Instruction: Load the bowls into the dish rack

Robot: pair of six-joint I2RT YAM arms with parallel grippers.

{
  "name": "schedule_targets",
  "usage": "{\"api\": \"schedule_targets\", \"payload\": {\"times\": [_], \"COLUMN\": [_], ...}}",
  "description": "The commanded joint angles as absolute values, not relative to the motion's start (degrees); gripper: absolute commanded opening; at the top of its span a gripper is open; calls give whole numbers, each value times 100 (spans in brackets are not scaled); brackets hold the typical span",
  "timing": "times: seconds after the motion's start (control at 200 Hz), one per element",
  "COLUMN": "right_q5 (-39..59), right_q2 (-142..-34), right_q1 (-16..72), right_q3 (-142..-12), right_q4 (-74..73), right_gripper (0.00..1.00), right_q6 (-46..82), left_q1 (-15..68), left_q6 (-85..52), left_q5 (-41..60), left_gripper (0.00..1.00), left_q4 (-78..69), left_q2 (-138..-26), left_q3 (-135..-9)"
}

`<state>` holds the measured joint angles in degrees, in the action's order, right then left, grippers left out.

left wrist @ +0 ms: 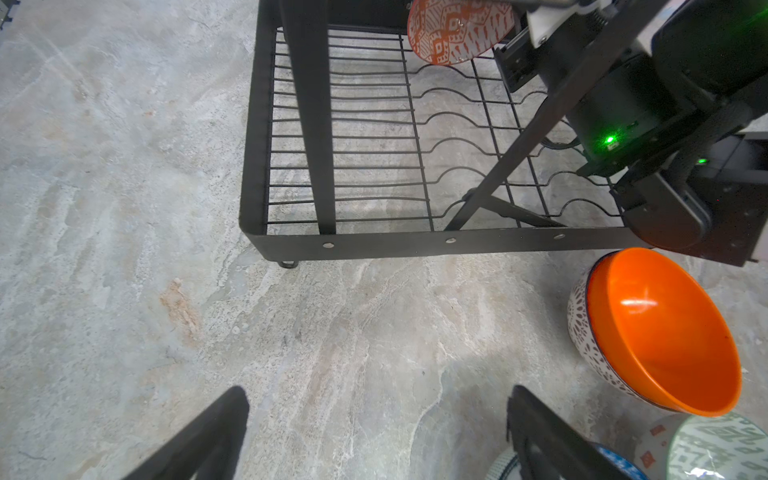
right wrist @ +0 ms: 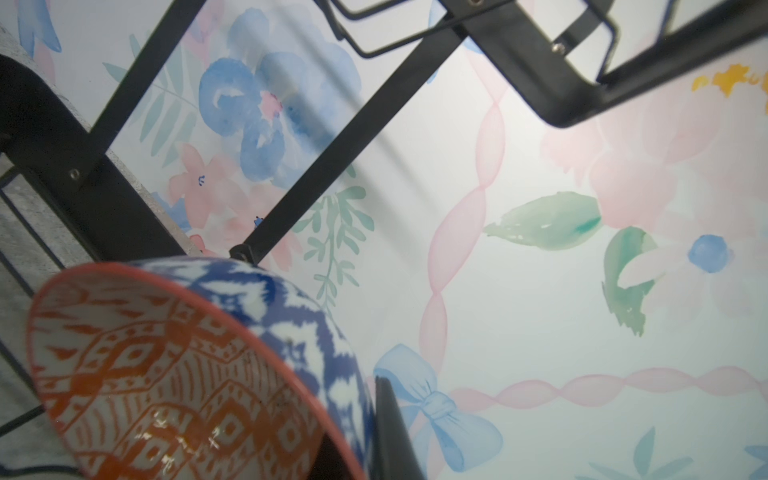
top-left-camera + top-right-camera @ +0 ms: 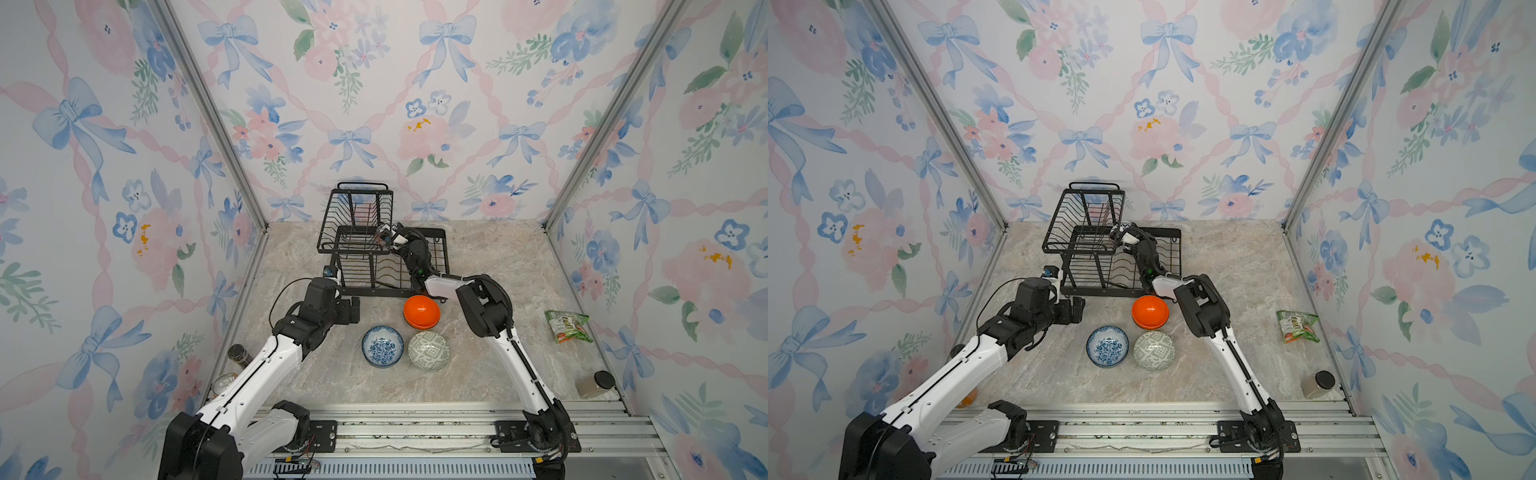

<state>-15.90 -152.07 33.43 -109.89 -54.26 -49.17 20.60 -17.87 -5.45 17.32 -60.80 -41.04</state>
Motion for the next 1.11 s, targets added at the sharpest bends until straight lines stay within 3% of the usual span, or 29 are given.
{"api": "schedule_targets", "payload": {"times": [0.0, 0.555, 1.1], "right_q5": [-1915, -1996, -1713], "right_q2": [-15531, -15685, -15844], "right_q1": [3410, 3418, 3432], "right_q3": [-11153, -11121, -10920], "right_q4": [-5489, -6183, -5975], "right_gripper": [0, 0, 0], "right_q6": [-5187, -5800, -6658], "left_q1": [2023, 2013, 2004], "left_q6": [-1749, -1737, -1748], "left_q5": [-483, -460, -470], "left_gripper": [98, 98, 98], "left_q4": [1726, 1728, 1727], "left_q2": [-6143, -6217, -6214], "left_q3": [-4118, -4133, -4095]}}
